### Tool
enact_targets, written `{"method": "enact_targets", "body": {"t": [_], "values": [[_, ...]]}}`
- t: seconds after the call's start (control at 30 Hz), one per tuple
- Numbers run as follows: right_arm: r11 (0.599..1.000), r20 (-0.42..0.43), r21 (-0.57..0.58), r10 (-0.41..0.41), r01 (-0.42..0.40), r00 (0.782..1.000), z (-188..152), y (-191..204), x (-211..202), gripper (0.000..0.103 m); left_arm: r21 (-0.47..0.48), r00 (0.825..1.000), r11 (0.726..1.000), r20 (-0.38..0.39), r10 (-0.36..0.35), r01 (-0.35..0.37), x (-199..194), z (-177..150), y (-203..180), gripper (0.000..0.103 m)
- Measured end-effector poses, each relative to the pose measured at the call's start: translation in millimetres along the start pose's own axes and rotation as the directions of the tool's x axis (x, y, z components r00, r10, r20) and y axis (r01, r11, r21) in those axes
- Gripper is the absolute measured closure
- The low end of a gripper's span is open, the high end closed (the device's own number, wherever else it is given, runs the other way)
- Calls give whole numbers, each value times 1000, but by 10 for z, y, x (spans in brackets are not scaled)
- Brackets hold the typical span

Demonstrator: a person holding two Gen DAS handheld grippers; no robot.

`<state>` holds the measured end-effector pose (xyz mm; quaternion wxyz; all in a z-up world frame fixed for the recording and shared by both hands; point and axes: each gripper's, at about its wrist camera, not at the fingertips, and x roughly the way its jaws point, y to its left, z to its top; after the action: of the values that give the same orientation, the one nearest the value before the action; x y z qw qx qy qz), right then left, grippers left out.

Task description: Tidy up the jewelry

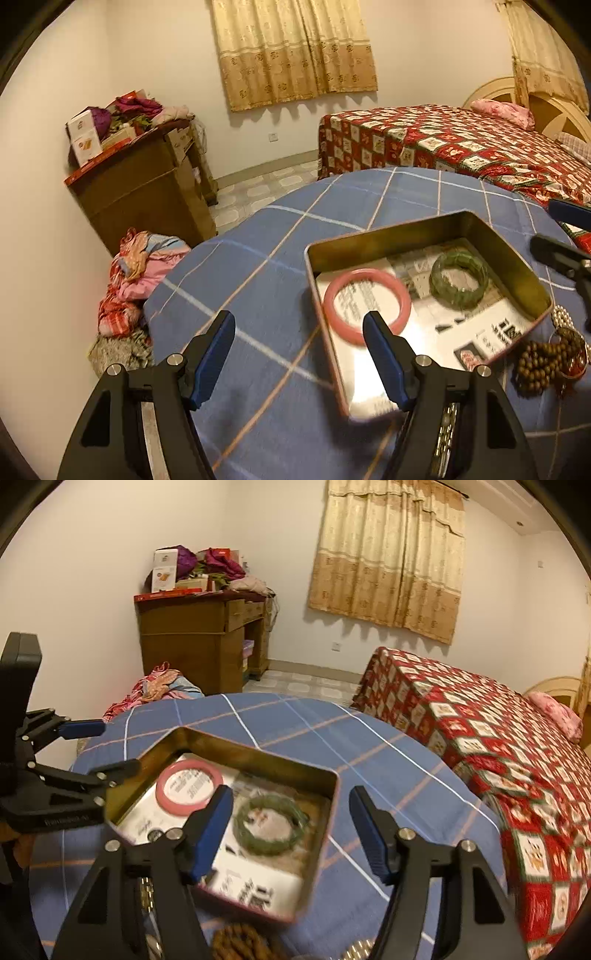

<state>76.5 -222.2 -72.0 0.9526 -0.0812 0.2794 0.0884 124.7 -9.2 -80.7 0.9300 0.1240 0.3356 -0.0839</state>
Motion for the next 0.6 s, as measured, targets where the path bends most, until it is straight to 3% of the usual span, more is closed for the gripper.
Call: {"method": "enact_targets", "body": {"t": [0.3, 0.6], "values": [[992, -43, 104, -69, 73, 997, -355, -186, -246, 33, -26, 999, 999, -30, -31, 30, -293, -355, -108, 31], [986, -110, 102, -119, 130, 987, -702, -221, -389, 29, -24, 993, 995, -62, -101, 99, -538, -575, -388, 31]]}}
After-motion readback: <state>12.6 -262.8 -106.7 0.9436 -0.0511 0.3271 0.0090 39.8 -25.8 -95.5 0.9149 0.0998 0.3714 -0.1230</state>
